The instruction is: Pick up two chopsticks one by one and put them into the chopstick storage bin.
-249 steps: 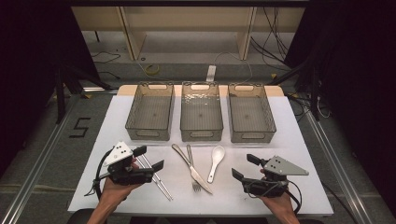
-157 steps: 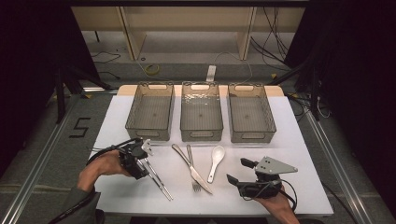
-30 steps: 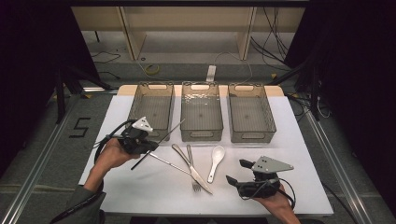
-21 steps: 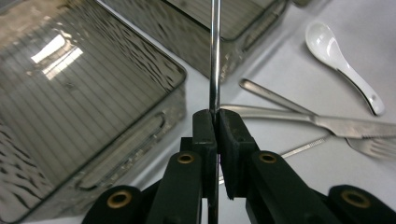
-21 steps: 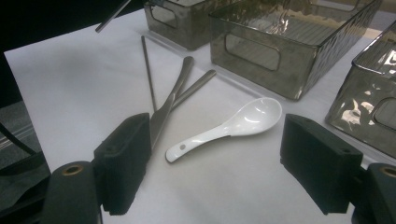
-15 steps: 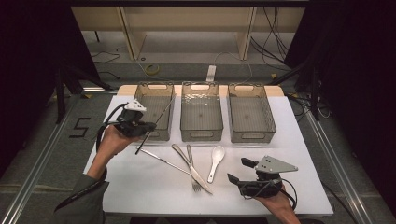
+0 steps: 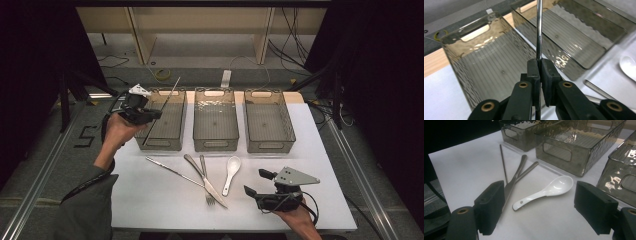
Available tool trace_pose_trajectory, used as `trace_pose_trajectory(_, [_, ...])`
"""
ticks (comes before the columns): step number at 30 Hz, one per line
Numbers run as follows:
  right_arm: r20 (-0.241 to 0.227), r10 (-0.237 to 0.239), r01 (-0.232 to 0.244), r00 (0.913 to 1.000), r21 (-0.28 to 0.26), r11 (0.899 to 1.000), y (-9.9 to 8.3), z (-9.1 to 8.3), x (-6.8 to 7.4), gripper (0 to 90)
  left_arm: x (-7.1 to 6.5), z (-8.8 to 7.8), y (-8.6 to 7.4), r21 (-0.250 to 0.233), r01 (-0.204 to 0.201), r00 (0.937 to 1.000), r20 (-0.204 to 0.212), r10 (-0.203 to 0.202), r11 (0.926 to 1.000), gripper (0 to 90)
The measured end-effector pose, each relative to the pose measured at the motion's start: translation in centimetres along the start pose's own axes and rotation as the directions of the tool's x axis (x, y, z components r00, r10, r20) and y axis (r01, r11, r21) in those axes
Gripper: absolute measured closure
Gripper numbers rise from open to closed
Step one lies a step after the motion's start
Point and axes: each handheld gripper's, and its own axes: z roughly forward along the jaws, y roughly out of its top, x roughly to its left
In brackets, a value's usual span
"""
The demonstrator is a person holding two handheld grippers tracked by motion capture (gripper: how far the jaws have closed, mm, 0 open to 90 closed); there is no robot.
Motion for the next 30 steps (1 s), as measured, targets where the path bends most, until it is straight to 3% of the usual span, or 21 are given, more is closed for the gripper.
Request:
trace_pose_trajectory(11, [0.002, 0.004, -0.004, 1.0000, 0.001, 1.000, 0.0, 0.0, 0.0, 25.8, 1.7, 1.3, 1.2, -0.007, 0.023, 0.9987, -0.045, -0.024, 0.9997, 84.7])
trace_pose_trajectory(13, [0.001, 0.002, -0.002, 1.0000, 0.000, 1.000, 0.0, 0.0, 0.0, 25.7, 2.2, 1.5, 1.2, -0.011, 0.042, 0.9977, -0.053, -0.043, 0.9991, 84.8])
trace_pose_trajectory(24, [-0.002, 0.007, -0.007, 1.0000, 0.001, 1.000, 0.0, 0.0, 0.0, 25.8, 3.6, 3.3, 0.2, -0.018, 0.090, 0.9915, -0.093, -0.091, 0.9958, 84.7])
trace_pose_trajectory(30, [-0.003, 0.005, -0.005, 1.0000, 0.002, 1.000, 0.0, 0.0, 0.0, 25.8, 3.8, 4.1, -0.5, -0.003, 0.092, 0.9893, -0.113, -0.091, 0.9958, 84.7])
